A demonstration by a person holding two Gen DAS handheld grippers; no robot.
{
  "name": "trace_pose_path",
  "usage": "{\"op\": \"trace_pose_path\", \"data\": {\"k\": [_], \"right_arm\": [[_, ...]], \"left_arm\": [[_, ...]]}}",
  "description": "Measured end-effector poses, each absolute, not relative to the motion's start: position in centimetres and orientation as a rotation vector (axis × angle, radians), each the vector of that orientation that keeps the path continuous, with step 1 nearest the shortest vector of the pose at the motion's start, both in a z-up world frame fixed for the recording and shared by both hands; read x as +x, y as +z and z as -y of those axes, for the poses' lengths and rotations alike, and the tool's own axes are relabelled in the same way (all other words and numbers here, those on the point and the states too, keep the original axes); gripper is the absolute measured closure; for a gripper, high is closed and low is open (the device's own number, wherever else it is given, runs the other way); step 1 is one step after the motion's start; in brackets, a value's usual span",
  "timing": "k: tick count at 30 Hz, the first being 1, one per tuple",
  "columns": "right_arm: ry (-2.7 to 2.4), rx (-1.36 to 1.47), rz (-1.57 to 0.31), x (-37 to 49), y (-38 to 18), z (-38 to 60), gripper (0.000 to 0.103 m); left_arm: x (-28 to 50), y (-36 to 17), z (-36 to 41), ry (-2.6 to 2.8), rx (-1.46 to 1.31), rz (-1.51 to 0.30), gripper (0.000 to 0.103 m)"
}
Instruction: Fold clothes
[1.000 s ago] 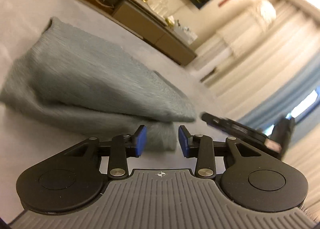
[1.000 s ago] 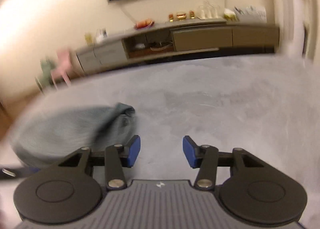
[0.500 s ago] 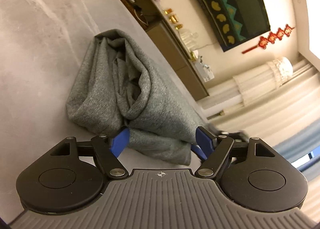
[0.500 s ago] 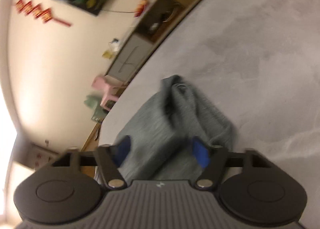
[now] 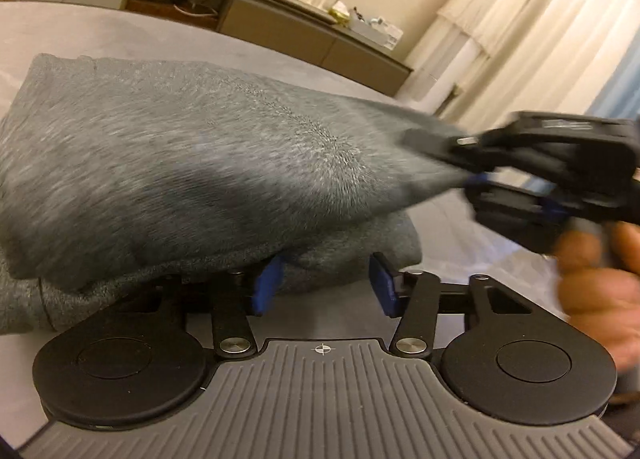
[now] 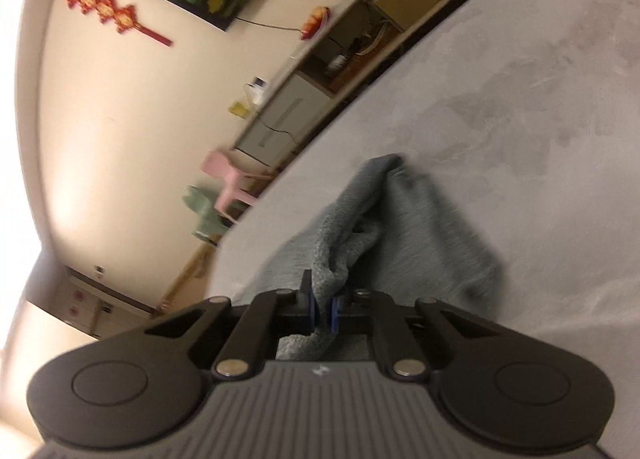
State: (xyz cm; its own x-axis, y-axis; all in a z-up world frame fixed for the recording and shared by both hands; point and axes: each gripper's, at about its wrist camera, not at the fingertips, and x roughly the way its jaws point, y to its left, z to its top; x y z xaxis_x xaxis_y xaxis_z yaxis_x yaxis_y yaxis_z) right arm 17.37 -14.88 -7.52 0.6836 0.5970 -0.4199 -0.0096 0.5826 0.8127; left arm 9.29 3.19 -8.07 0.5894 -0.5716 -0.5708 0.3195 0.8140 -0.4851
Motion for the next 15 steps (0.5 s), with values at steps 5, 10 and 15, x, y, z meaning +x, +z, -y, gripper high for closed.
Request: {"op": "trace_pose_path", "data": {"k": [5,10,15], "right_arm": [[0.361,0.821,-0.743,14.3,-7.4,12.7,0.097],[0.343,0.886,-0.814,15.2,-11.2,14.1,0.096],[0.350,0.844,-0.803,15.3,-11.2,13.9,0.092]], "left_arm": [[9.8,-8.6,-3.6,-0.537,-0.357,-0.787,0.062],[7.8,-8.5,-6.2,-0.582,-0.430,-0.809,0.061],[5.8,-5.4,-10.7,-0.647,-0.570,-0.678,0.056]]}}
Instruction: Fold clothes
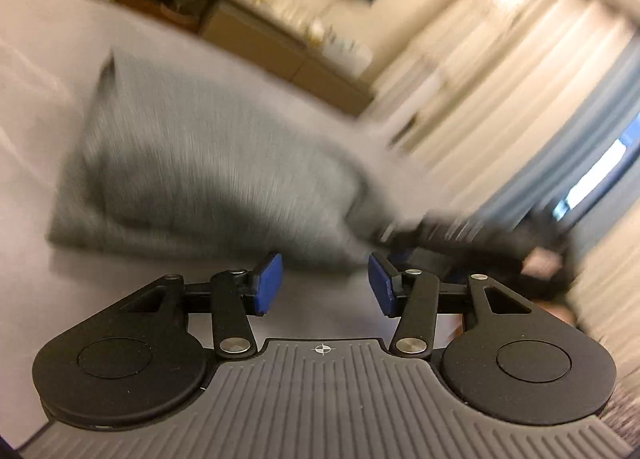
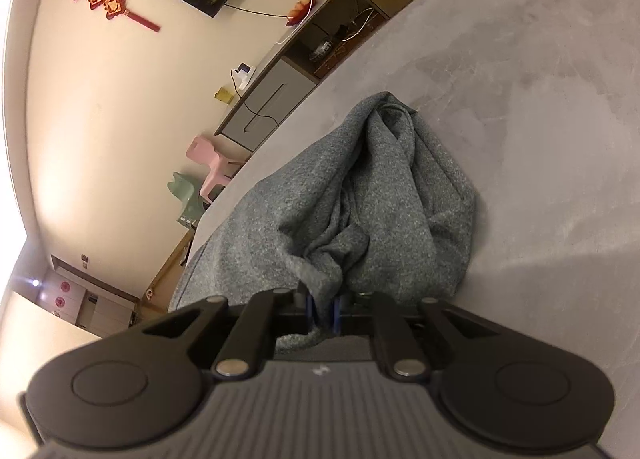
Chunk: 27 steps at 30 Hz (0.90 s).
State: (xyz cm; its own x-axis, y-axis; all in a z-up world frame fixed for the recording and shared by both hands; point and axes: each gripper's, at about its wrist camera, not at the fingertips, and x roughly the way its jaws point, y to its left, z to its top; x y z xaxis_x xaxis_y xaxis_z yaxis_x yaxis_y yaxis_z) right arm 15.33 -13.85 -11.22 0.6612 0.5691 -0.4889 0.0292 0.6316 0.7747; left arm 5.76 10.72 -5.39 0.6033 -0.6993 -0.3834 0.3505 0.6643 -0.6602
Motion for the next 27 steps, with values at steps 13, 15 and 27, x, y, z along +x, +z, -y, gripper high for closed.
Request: {"op": "trace_pose_path", "data": {"k": [13,15,27], "right_arm": [[0.144,0.704,-0.760,13.6,-10.0,15.9,0.070],[0.055,0.592,-0.713,12.9,-8.1,15.8,0.071],[0.304,0.049,-0.785,22.6,-6.3,7.7,0.070]], "left_arm": [[8.7,-7.7,-16.5,-0.395,-0.726,-0.715,0.077],[7.8,-5.2,-15.7,-0.411,-0.669,-0.662,0.059],[17.4,-6.3,-13.4,-0.406,-0.391,-0.819,0.077]]}}
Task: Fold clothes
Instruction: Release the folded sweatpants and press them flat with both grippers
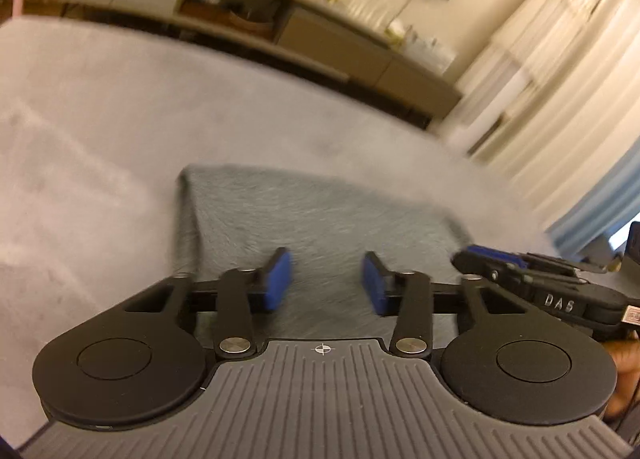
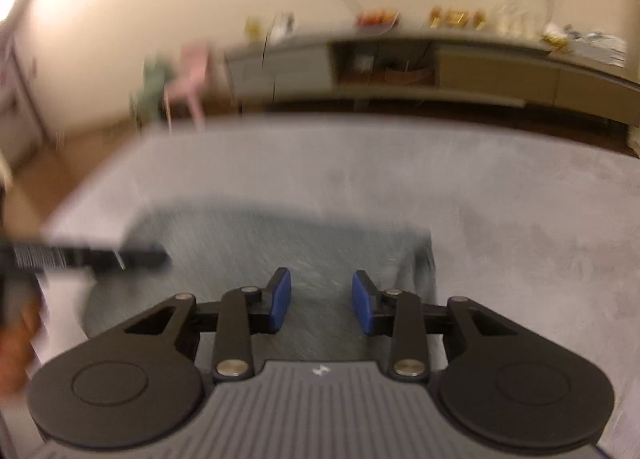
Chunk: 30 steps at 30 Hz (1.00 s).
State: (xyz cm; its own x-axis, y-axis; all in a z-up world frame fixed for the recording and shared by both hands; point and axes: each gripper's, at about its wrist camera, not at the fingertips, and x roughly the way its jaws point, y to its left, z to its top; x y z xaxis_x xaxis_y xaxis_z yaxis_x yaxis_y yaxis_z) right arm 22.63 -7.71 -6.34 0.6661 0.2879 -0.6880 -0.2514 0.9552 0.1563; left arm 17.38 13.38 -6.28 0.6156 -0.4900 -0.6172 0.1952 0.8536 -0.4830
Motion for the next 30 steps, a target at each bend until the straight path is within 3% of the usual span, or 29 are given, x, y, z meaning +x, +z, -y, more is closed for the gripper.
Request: {"op": "trace_pose_path", "data": {"k": [1,3,4,7,8,9,12,18,21,26,29,30], "right_arm": [[0.291,0.019,-0.791,22.7,-7.4,7.9,0.069],[0.262,0.006,-0.799,23.1,-8.7,8.3,0.053],[0.248,0.025,-0.801,23.4,-9.0,8.5,0.050],[0.249,0.081,-0.827,24.1,-8.9,9.2,0.050],[0.245,0.081,-0.813,23.6,-8.4,9.5,0.050],[0.240,0.081,-0.800,23.1,-7.8,9.9,0.052],[0.252,0.097,-0.707,20.6,-5.3,11.3,0.060],[0.403,-0.071,-0.571,13.4,-2.9,8.6,0.050],[0.377,-0.157,-0.612,11.4,-3.8,7.6,0.045],[0.340,-0.042,-0.730,12.5,-6.8,9.3,0.040],[0.374,0.029,-0.736,13.8,-8.1,9.7,0.037],[0.387,0.043,-0.730,14.2,-8.4,9.7,0.039]], "left_arm": [[17.4,-6.9,-13.9,-0.416,-0.403,-0.810,0.080],[17.7,-7.4,-14.2,-0.416,-0.415,-0.803,0.086],[17.7,-7.5,-14.3,-0.411,-0.414,-0.797,0.086],[16.4,-6.9,-15.0,-0.384,-0.437,-0.771,0.086],[15.0,-6.0,-15.4,-0.361,-0.447,-0.742,0.078],[13.7,-5.1,-15.8,-0.337,-0.457,-0.713,0.061],[8.4,-3.1,-17.4,-0.358,-0.486,-0.612,0.050],[2.8,-5.5,-16.2,-0.263,-0.204,-0.687,0.049],[3.7,-6.0,-15.0,-0.267,-0.141,-0.680,0.044],[6.5,-7.5,-14.1,-0.299,-0.101,-0.718,0.040],[7.7,-8.1,-14.3,-0.316,-0.133,-0.723,0.043],[8.0,-8.2,-14.5,-0.330,-0.141,-0.722,0.053]]}}
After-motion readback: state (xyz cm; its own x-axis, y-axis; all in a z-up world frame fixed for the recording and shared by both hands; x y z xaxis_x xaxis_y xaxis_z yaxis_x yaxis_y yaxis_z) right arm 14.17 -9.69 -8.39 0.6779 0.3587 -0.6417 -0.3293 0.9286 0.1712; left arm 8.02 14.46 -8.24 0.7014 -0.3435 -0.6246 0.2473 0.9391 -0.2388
